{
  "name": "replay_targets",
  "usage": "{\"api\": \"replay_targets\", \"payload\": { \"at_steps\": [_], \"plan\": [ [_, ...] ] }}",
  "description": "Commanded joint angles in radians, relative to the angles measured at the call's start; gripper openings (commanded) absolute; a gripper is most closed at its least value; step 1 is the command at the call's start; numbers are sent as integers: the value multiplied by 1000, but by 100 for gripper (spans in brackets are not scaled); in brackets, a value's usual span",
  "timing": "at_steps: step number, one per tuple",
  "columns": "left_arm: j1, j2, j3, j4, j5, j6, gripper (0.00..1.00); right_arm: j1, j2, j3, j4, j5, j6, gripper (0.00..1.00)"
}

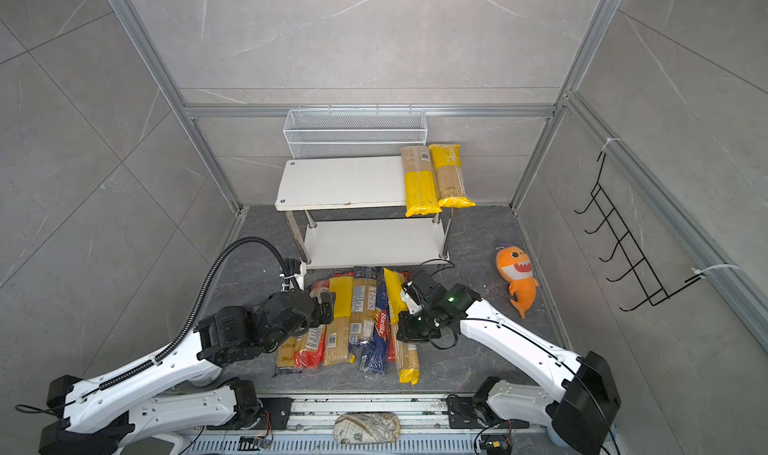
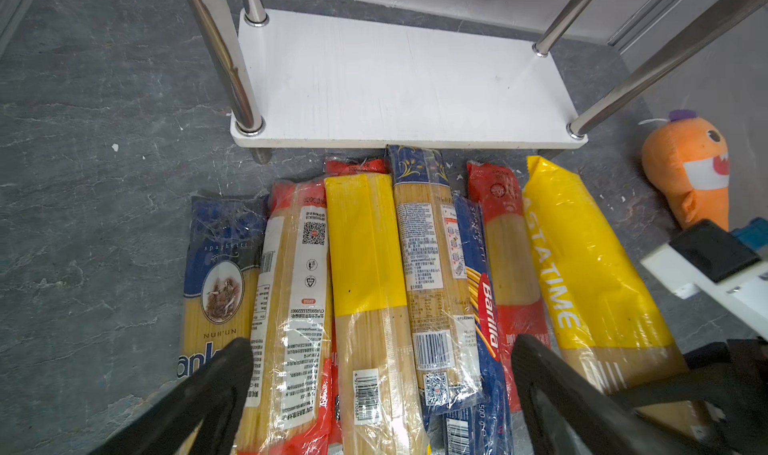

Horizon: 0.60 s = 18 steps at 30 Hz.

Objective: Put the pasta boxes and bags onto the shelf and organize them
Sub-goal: 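Lift the third yellow-banded bag with the right gripper toward the top shelf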

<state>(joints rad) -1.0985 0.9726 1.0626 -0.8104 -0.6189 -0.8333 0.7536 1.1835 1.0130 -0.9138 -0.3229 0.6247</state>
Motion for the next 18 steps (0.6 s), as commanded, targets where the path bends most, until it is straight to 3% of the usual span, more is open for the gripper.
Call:
{"api": "replay_targets", "payload": {
  "at_steps": [1, 8, 18],
  "plan": [
    [5, -10, 78, -56, -10, 36, 100, 7, -80, 139, -64, -64, -37, 0],
    [19, 39, 212, -78, -23, 120, 100, 7, -87, 463, -199, -46, -66, 0],
    [154, 162, 398, -62, 127, 236, 100, 7, 95, 923, -235, -28, -106, 0]
  ]
}}
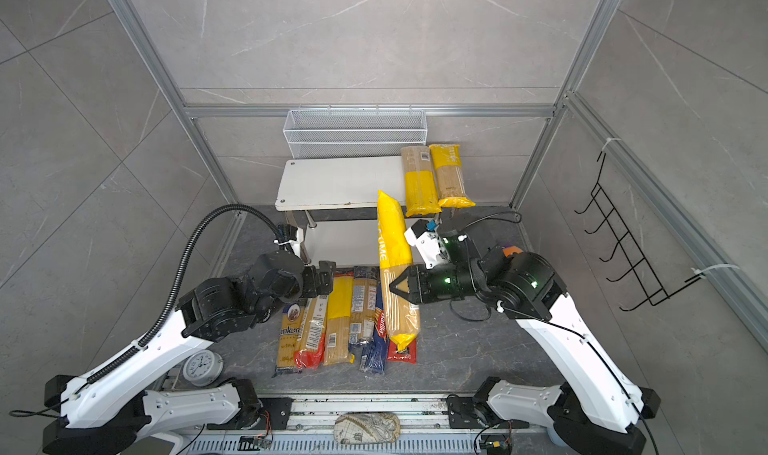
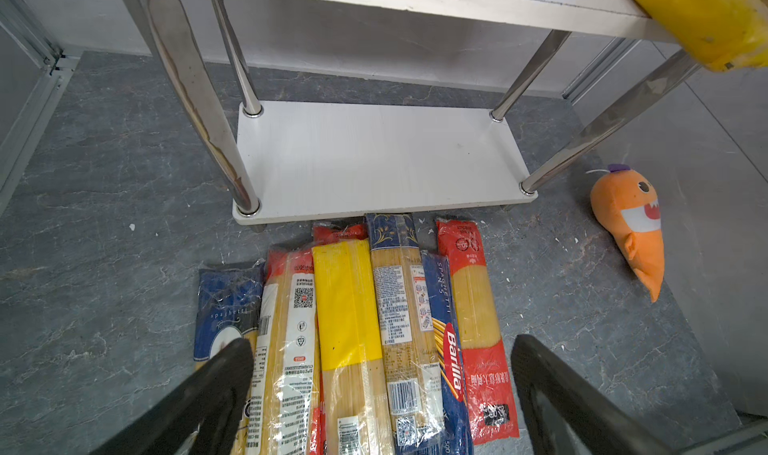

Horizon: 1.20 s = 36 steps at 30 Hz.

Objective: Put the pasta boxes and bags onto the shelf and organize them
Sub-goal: 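Lift the third yellow-banded bag with the right gripper toward the top shelf, then place the bag upright beside the others while the left gripper steadies it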

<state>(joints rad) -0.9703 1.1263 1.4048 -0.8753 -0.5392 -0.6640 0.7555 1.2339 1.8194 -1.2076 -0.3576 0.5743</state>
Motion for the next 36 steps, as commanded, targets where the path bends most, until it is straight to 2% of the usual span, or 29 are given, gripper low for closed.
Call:
{"api": "replay_targets", "payload": {
  "at_steps": [1, 7, 10, 12, 15, 18, 23, 28, 35, 36],
  "plan": [
    [43, 17, 71, 7, 61, 76, 100, 4, 83, 177, 48, 28, -75, 0],
    [151, 64, 141, 51, 164, 134, 100, -11, 376, 614, -59, 125, -207, 0],
    [189, 92, 158, 68, 186, 157, 100, -75, 545, 892, -131, 109, -227, 0],
    [202, 102, 169, 79, 192, 167, 100, -147, 632, 1010, -146, 79, -214, 0],
    [224, 114, 181, 100, 212, 189, 100, -232, 670, 988, -62, 30, -199, 0],
    [251, 130, 193, 106, 225, 213, 100, -254, 667, 916, 46, 21, -242, 0],
    [308, 167, 213, 118, 276, 221, 100, -281, 767, 1044, 44, 32, -297, 0],
    [332, 220, 260, 112, 317, 233, 100, -305, 775, 989, 92, 70, -309, 0],
    [362, 254, 275, 130, 350, 244, 100, -319, 823, 1019, 121, 97, -326, 0],
    [365, 256, 276, 136, 356, 243, 100, -321, 831, 1028, 124, 98, -324, 2]
  ]
}}
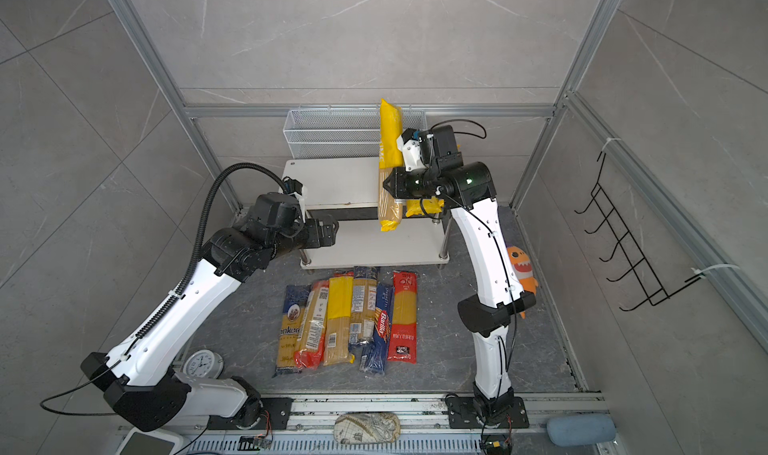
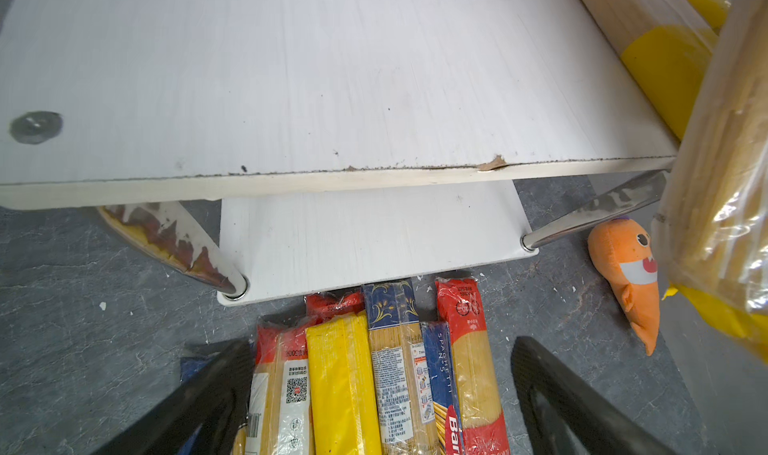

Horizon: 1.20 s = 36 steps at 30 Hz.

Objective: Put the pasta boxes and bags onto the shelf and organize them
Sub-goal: 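Place the bag upright beside the others while the left gripper steadies it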

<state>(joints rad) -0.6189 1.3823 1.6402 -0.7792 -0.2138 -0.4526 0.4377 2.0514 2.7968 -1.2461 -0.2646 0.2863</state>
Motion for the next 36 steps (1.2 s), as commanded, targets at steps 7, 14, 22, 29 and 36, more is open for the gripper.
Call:
{"api": "replay_targets", "payload": {
  "at_steps": [7, 14, 22, 29, 36],
  "plan": [
    [36, 11, 32, 63, 50, 31, 100, -10, 49, 50, 187, 41, -29, 52],
    [59, 15, 32, 84, 70, 26, 100, -33, 62, 57, 194, 55, -8, 70],
    [65, 69, 79, 115, 116, 3, 100, -36, 2, 25, 188, 63, -37, 74],
    [66, 173, 177, 133, 195, -20, 100, 0, -23, -30, 125, 48, -40, 77],
    [65, 199, 208, 103, 196, -2, 100, 113, 8, -51, 73, 192, -103, 78]
  ]
}}
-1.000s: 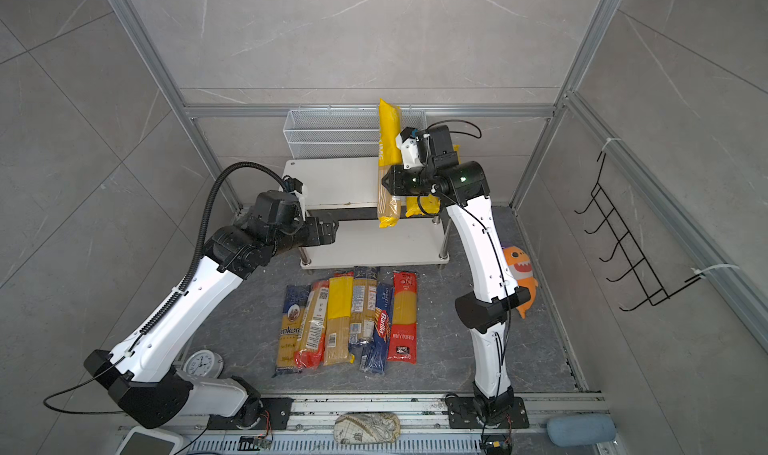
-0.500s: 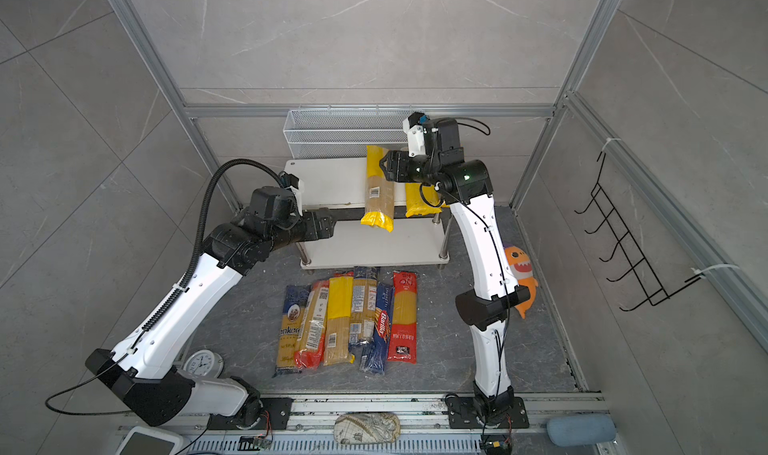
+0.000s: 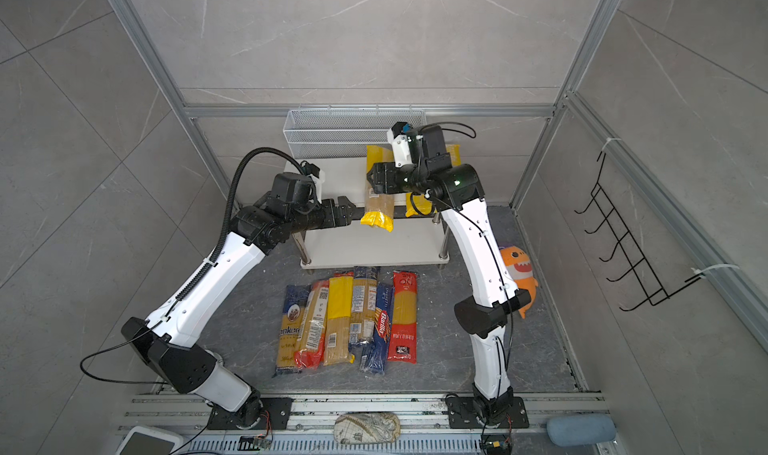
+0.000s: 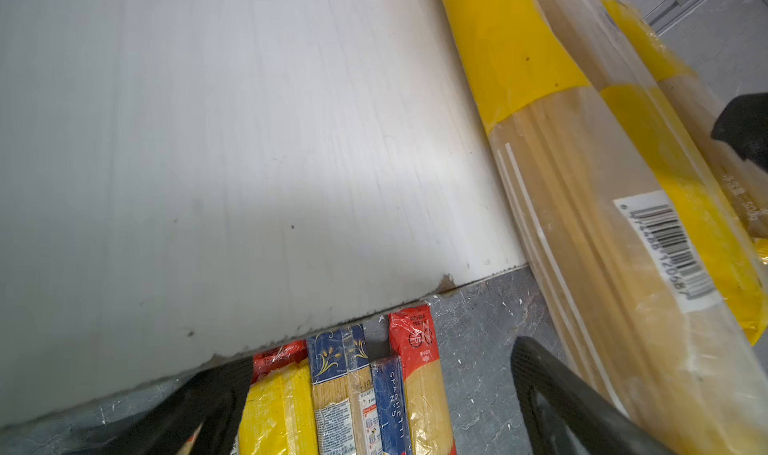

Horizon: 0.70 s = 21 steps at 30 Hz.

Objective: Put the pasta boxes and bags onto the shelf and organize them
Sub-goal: 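Place the bag upright beside the others while the left gripper steadies it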

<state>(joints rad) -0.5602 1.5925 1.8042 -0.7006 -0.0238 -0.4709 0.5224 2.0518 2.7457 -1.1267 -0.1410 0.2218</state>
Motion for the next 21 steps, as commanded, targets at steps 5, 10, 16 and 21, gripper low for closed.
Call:
{"api": "replay_targets", "payload": {
  "at_steps": [5, 10, 16, 21],
  "plan": [
    [7, -31, 39, -2, -11, 34, 100, 68, 61, 33, -93, 189, -49, 79],
    [6, -69, 10, -11, -24, 52, 100, 102, 107, 48, -130, 371, -71, 79],
    [9, -90, 3, -38, -30, 78, 100, 111, 146, 71, -160, 502, -77, 77],
    [16, -111, -12, -44, -28, 84, 100, 114, 159, 87, -158, 589, -93, 73]
  ]
}}
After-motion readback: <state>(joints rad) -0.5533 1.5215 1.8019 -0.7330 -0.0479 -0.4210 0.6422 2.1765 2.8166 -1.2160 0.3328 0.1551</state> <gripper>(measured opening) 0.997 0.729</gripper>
